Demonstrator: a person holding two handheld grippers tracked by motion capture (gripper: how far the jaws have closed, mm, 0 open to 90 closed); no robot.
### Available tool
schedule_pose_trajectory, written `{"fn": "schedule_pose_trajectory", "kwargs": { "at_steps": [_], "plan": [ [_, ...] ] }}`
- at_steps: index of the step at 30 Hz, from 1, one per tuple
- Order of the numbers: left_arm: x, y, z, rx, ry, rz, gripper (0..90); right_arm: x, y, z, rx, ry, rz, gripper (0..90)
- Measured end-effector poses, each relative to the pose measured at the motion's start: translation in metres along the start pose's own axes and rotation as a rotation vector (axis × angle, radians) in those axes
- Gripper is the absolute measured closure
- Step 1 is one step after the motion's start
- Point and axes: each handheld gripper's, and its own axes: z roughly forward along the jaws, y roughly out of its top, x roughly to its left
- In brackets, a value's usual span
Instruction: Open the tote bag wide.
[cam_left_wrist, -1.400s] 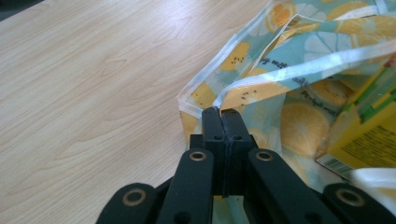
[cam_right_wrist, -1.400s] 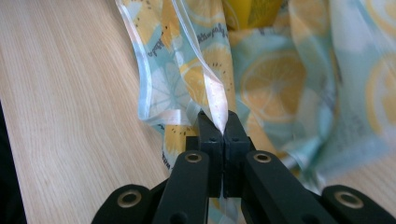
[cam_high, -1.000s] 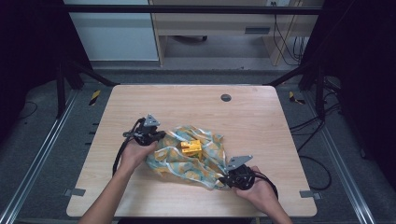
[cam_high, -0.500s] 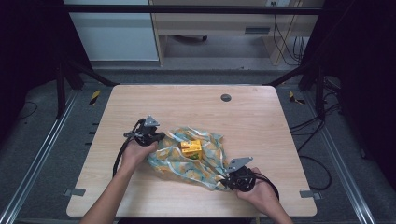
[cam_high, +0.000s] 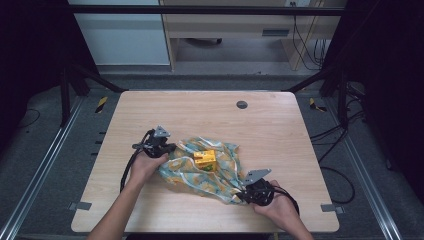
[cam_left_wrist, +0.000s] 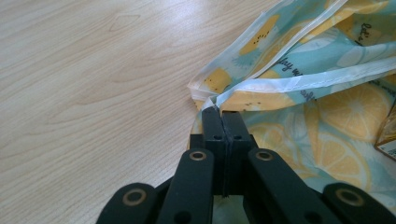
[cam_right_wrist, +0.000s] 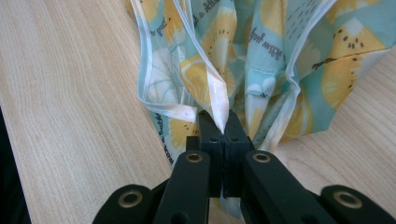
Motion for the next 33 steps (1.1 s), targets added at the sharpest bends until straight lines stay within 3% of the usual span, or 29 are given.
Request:
{"fn": "schedule_pose_trajectory", "kwargs": {
  "at_steps": [29, 33],
  "plan": [
    [0.0007, -0.0064, 0.0019, -0.016, 0.008, -0.020, 90.0, -0.0007, -0.0024, -0.0021, -0.008, -0.023, 0.002, 90.0],
    [-0.0006, -0.0070, -0.0002, -0.038, 0.012, -0.031, 84.8, -0.0017, -0.0025, -0.0022, -0.022, -0.025, 0.004, 89.6]
  ]
}}
